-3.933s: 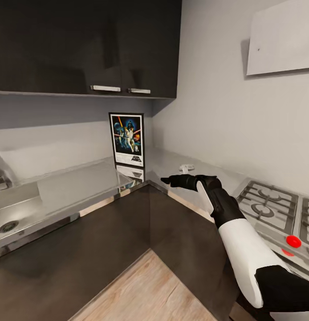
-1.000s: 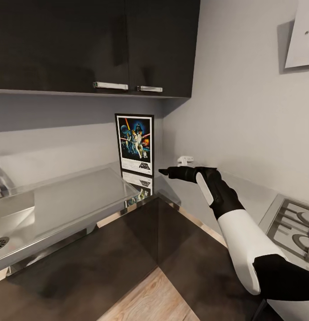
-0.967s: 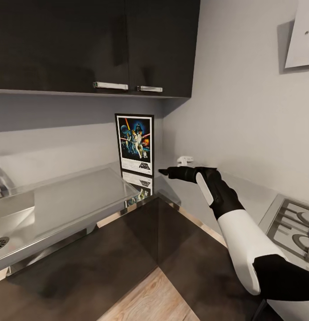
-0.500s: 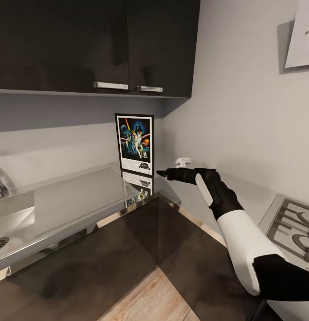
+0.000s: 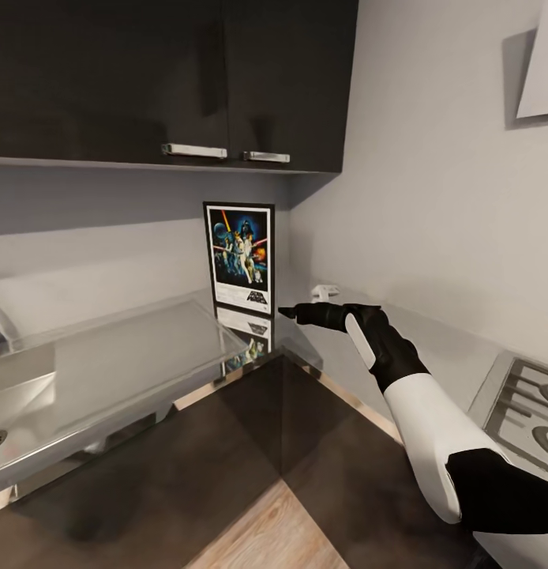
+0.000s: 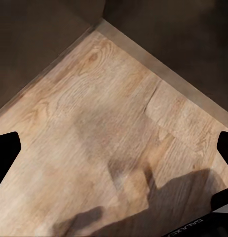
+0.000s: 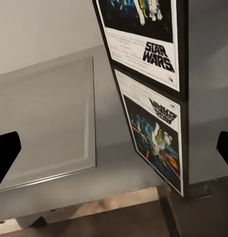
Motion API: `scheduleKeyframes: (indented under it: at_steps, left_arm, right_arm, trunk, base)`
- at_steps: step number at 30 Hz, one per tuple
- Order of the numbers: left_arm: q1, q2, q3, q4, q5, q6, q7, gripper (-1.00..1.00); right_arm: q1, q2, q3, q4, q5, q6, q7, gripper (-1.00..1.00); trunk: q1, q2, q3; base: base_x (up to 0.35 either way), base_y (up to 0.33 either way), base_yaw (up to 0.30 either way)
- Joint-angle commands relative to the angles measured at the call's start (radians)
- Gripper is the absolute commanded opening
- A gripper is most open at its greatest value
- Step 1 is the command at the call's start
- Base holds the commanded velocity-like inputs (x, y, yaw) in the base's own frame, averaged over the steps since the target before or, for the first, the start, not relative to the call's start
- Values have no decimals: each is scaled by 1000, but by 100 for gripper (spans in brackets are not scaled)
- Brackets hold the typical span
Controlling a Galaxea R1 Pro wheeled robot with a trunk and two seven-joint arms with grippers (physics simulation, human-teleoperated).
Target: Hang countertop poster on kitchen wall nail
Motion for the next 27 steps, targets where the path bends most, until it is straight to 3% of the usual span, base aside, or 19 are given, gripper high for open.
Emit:
scheduleKeyframes:
  at_steps: [1,27]
  left_arm:
    - [0,-1,4,-1,-5,-3,-5,100]
    - [0,2,4,1,-6,-3,-5,100]
  right_arm:
    - [-1,0,0,0,-8,6,-2,100]
    - [-1,0,0,0,-8,6,-2,100]
  trunk:
    - [0,0,-1]
    - [0,0,-1]
  base:
    - [234,3,0]
    - [112,0,0]
